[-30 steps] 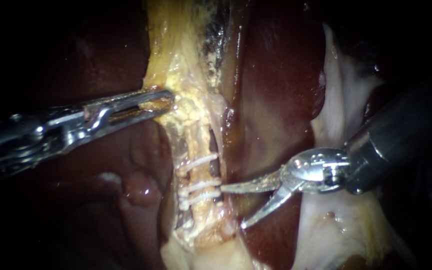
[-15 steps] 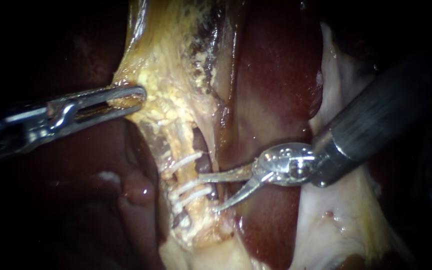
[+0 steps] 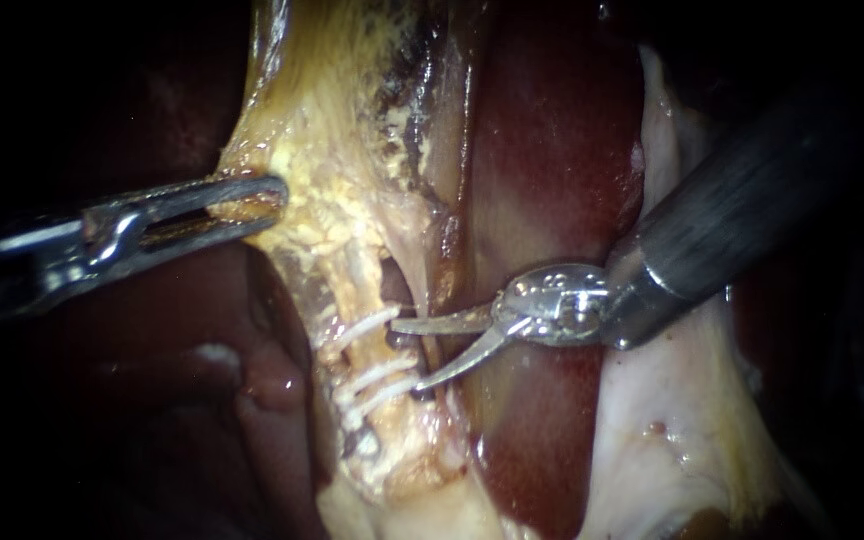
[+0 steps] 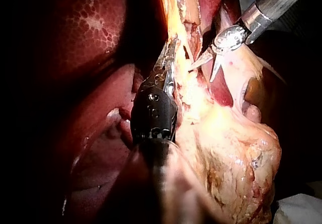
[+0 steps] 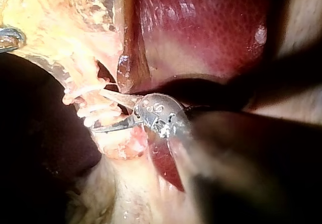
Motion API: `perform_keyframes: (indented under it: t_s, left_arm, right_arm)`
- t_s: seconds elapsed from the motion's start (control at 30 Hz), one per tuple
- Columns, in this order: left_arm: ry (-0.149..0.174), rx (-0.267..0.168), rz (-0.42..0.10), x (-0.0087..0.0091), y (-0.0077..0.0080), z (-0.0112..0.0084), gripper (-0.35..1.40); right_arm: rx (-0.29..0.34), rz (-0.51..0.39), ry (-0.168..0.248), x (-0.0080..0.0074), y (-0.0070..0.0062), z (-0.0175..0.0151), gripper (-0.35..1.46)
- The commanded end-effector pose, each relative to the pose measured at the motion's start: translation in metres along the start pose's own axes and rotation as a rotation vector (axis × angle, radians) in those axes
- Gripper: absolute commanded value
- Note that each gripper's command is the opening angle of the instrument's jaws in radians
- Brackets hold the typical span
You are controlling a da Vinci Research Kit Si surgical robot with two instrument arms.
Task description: Go to the cutting position left tube
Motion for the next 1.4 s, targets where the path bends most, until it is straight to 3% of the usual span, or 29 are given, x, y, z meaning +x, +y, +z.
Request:
perform_keyframes:
  t_s: [0.03,0.23,0.53,0.87,1.1,1.4]
  left_arm:
    - [0.0,0.0,0.0,0.0,0.0,0.0,-0.35]
    - [0.0,-0.001,0.0,0.0,-0.0001,-0.0001,-0.35]
    - [-0.003,0.0,-0.001,0.0,-0.0003,-0.0002,-0.35]
    - [-0.003,0.0,0.0,0.0,-0.0002,-0.0001,-0.35]
    - [-0.003,0.001,0.0,0.0,-0.0001,0.0,-0.35]
    - [-0.003,0.003,0.002,0.0001,0.0008,0.0005,-0.35]
  right_arm:
    - [-0.004,0.0,0.002,-0.0001,0.0002,0.0002,1.08]
    - [-0.007,0.001,-0.001,-0.0002,0.0012,0.0008,1.08]
    - [0.004,0.003,-0.003,0.0003,0.0015,0.0014,1.08]
    - [0.109,-0.001,0.034,0.0014,0.0005,0.0026,1.04]
    - [0.158,-0.003,0.042,0.0018,0.0006,0.0049,1.04]
    - [0.246,-0.01,0.097,0.0026,0.0007,0.0069,1.04]
